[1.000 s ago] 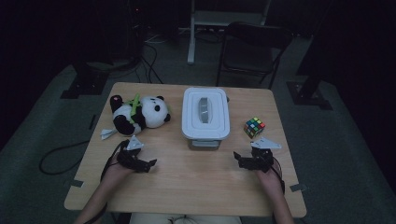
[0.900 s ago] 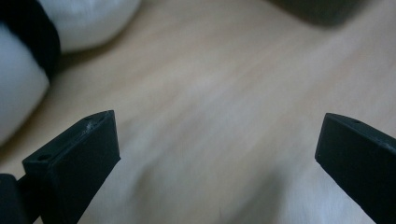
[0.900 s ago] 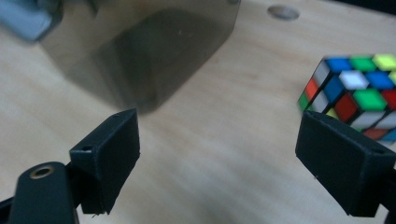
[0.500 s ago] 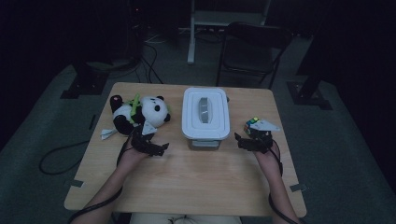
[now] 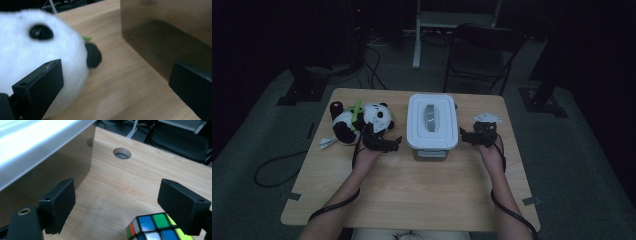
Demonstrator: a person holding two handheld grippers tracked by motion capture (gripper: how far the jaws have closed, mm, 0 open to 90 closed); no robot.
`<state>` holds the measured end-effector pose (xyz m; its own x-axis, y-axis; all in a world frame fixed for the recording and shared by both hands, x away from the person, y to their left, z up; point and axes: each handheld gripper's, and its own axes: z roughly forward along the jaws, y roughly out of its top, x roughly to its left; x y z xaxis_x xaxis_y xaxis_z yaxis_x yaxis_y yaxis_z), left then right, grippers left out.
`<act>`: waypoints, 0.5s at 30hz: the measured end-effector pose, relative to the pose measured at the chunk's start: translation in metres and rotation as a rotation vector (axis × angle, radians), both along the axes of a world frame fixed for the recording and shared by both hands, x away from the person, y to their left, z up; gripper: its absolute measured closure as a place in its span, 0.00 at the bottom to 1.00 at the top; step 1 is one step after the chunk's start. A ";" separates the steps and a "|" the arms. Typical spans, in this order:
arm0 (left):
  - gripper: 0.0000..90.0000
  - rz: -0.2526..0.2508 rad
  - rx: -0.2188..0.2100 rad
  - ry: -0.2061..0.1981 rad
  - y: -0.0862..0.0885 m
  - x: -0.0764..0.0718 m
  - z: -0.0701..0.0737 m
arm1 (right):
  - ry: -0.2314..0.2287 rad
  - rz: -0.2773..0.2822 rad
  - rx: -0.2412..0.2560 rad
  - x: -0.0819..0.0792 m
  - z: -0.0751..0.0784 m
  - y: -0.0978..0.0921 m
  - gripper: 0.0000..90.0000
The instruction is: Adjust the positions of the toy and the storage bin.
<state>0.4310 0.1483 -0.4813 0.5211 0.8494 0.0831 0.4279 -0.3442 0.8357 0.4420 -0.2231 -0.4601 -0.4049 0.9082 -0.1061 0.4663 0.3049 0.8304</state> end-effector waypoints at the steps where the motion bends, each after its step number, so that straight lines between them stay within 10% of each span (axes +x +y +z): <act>1: 0.00 -0.006 0.003 0.001 -0.003 0.002 0.001 | 0.006 -0.003 -0.003 0.002 -0.002 0.001 0.16; 15: 0.00 0.047 0.037 -0.006 -0.024 0.035 0.010 | 0.041 0.000 0.048 0.013 -0.010 0.009 0.16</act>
